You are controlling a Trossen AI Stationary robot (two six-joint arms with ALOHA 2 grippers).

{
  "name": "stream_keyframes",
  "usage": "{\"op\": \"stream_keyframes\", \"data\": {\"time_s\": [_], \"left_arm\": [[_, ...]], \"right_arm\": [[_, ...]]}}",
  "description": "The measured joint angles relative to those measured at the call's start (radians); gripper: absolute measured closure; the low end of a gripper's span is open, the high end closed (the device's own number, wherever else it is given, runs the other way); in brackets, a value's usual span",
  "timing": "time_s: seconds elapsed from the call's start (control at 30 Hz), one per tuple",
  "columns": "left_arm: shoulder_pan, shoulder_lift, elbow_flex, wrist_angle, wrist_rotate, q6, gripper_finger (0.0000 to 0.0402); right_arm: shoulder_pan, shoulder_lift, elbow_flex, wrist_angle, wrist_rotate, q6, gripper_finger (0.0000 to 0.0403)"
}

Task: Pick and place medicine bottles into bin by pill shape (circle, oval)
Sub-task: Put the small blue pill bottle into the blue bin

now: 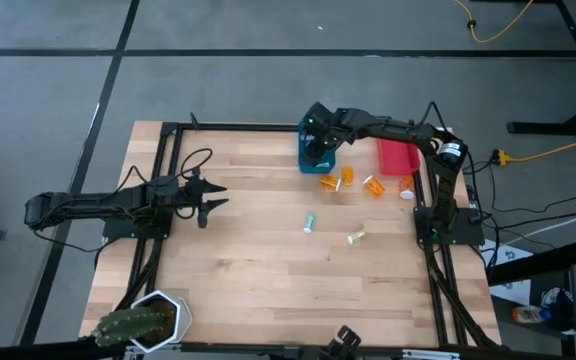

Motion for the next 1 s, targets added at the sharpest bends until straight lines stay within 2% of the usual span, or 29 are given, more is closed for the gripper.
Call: {"op": "stream_keyframes", "data": {"time_s": [0.2, 0.33, 0.43, 0.57, 0.77, 0.87, 1.0], "left_arm": [[0.0, 0.0, 0.0, 0.0, 0.0, 0.0, 0.0239], [0.0, 0.0, 0.0, 0.0, 0.0, 0.0, 0.0239], [0.0, 0.0, 0.0, 0.0, 0.0, 0.0, 0.0239], [0.0, 0.0, 0.0, 0.0, 0.0, 0.0, 0.0239], [0.0, 0.0, 0.0, 0.0, 0.0, 0.0, 0.0239], [0.0, 0.0, 0.0, 0.0, 0.0, 0.0, 0.0239], [0.0, 0.0, 0.0, 0.0, 0.0, 0.0, 0.0239]], "right_arm": [[0.0, -0.013, 0.002, -0.056, -0.01, 0.003, 0.0201], [0.033, -0.055, 0.002, -0.142, -0.101, -0.003, 0.0194], [0.094, -0.085, 0.002, -0.188, -0.134, -0.044, 0.0193], [0.193, -0.101, -0.007, -0.227, -0.167, -0.198, 0.0193], [0.339, -0.101, -0.127, -0.13, -0.319, -0.327, 0.0193], [0.398, -0.101, -0.193, -0.098, -0.308, -0.377, 0.0193], [0.456, -0.101, -0.246, -0.018, -0.234, -0.434, 0.02]]}}
